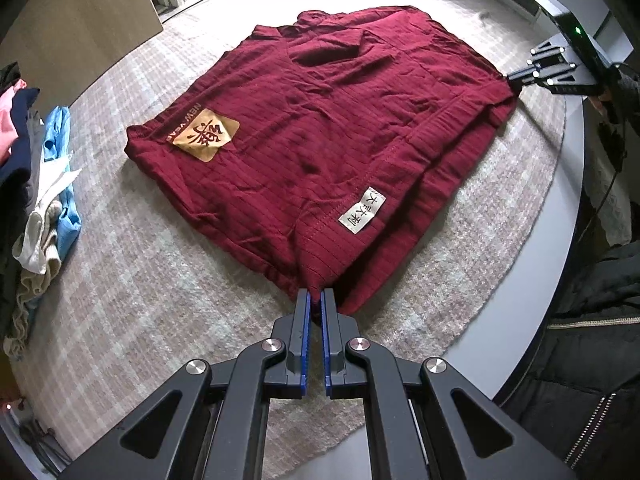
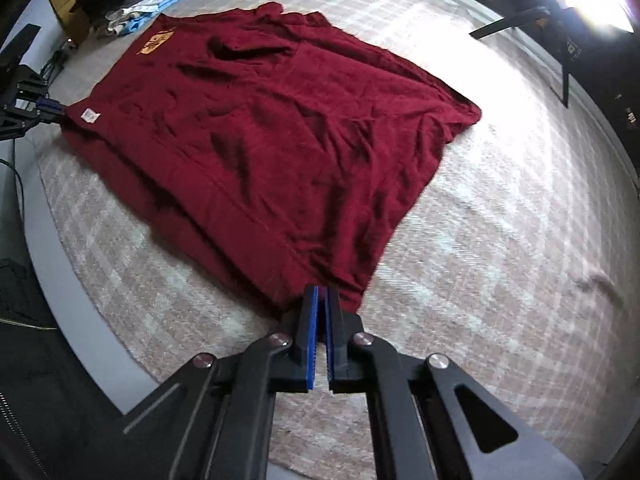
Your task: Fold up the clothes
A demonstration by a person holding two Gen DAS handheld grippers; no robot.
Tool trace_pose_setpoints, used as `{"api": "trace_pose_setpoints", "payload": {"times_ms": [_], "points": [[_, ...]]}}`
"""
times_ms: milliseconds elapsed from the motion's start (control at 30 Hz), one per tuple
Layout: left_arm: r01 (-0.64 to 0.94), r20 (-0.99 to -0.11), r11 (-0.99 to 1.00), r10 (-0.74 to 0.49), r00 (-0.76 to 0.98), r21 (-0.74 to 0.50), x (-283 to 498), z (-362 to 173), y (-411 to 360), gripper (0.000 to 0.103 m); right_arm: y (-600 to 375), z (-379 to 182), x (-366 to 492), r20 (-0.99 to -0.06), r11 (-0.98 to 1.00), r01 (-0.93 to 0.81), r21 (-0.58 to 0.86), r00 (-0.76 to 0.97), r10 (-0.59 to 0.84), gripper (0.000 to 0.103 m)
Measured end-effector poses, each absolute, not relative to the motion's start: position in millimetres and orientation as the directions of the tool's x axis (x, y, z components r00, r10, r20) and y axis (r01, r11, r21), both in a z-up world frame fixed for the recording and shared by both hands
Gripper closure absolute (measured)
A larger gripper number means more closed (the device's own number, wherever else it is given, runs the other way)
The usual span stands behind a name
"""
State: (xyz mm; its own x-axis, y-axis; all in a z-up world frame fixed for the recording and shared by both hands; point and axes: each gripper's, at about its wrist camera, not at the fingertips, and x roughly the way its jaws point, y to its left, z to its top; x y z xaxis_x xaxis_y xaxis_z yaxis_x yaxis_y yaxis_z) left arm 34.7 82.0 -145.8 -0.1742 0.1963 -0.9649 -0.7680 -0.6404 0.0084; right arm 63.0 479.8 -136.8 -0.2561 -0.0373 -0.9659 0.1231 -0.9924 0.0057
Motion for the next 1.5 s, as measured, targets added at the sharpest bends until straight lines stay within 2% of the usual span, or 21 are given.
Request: {"api": "trace_pose_setpoints", "payload": {"times_ms": [67, 100, 133, 367, 400, 433, 467, 700, 767, 800, 833, 900, 933, 1067, 1167, 1300, 1500], "points": [[-0.772, -0.966, -0.636, 0.194, -0.172, 0.01, 35, -145, 81, 0.099, 469, -137, 69, -0.968, -0.987, 0.157, -0.017, -0.249, -0.023, 0.09], [-0.774, -0.966, -0.633, 0.192, -0.172, 0.012, 36, -145, 81, 0.099, 464, -138, 71, -0.971, -0.984, 0.173, -0.042, -0.239, -0.001, 0.076], [-0.775, -0.967, -0.632, 0.191, -0.171, 0.012, 36, -146, 80, 0.099, 460, -140, 74, -0.972, -0.981, 0.188, -0.054, -0.236, 0.008, 0.075], [-0.781, -0.967, -0.625, 0.188, -0.171, 0.017, 36, -147, 78, 0.099, 445, -146, 78, -0.97, -0.968, 0.226, -0.114, -0.237, 0.059, 0.075], [-0.782, -0.967, -0.623, 0.187, -0.171, 0.017, 36, -147, 77, 0.099, 441, -146, 80, -0.97, -0.961, 0.244, -0.126, -0.235, 0.068, 0.08], [-0.783, -0.967, -0.622, 0.187, -0.171, 0.018, 36, -146, 77, 0.099, 440, -146, 81, -0.972, -0.962, 0.246, -0.117, -0.226, 0.06, 0.095], [-0.784, -0.967, -0.62, 0.187, -0.171, 0.019, 36, -146, 76, 0.099, 440, -146, 81, -0.976, -0.966, 0.24, -0.096, -0.214, 0.044, 0.098], [-0.791, -0.967, -0.611, 0.188, -0.169, 0.02, 38, -146, 71, 0.099, 432, -139, 87, -0.979, -0.972, 0.218, -0.085, -0.202, 0.04, 0.1], [-0.787, -0.967, -0.617, 0.191, -0.168, 0.015, 38, -146, 68, 0.099, 429, -134, 92, -0.976, -0.975, 0.205, -0.082, -0.216, 0.037, 0.097], [-0.784, -0.967, -0.621, 0.192, -0.168, 0.013, 37, -145, 67, 0.099, 424, -130, 95, -0.973, -0.975, 0.208, -0.082, -0.229, 0.033, 0.086], [-0.781, -0.967, -0.625, 0.194, -0.168, 0.011, 37, -145, 65, 0.099, 416, -125, 97, -0.969, -0.973, 0.216, -0.082, -0.244, 0.028, 0.069], [-0.775, -0.966, -0.632, 0.195, -0.17, 0.008, 36, -144, 62, 0.096, 397, -120, 100, -0.96, -0.966, 0.242, -0.092, -0.278, 0.022, 0.059], [-0.773, -0.965, -0.634, 0.195, -0.173, 0.011, 36, -143, 62, 0.092, 387, -118, 100, -0.956, -0.961, 0.258, -0.097, -0.293, 0.018, 0.059], [-0.793, -0.957, -0.606, 0.195, -0.214, 0.054, 40, -139, 78, 0.091, 374, -119, 78, -0.948, -0.947, 0.31, -0.082, -0.316, -0.021, 0.059], [-0.822, -0.952, -0.567, 0.219, -0.212, 0.053, 39, -140, 105, 0.086, 381, -145, 47, -0.956, -0.937, 0.337, -0.095, -0.294, -0.009, 0.059], [-0.857, -0.945, -0.514, 0.251, -0.208, 0.052, 36, -142, 141, 0.087, 386, -158, 38, -0.963, -0.938, 0.338, -0.078, -0.27, -0.017, 0.059], [-0.899, -0.941, -0.434, 0.274, -0.198, 0.062, 32, -150, 192, 0.084, 367, -145, 26, -0.951, -0.92, 0.387, -0.056, -0.302, -0.069, 0.059]]}}
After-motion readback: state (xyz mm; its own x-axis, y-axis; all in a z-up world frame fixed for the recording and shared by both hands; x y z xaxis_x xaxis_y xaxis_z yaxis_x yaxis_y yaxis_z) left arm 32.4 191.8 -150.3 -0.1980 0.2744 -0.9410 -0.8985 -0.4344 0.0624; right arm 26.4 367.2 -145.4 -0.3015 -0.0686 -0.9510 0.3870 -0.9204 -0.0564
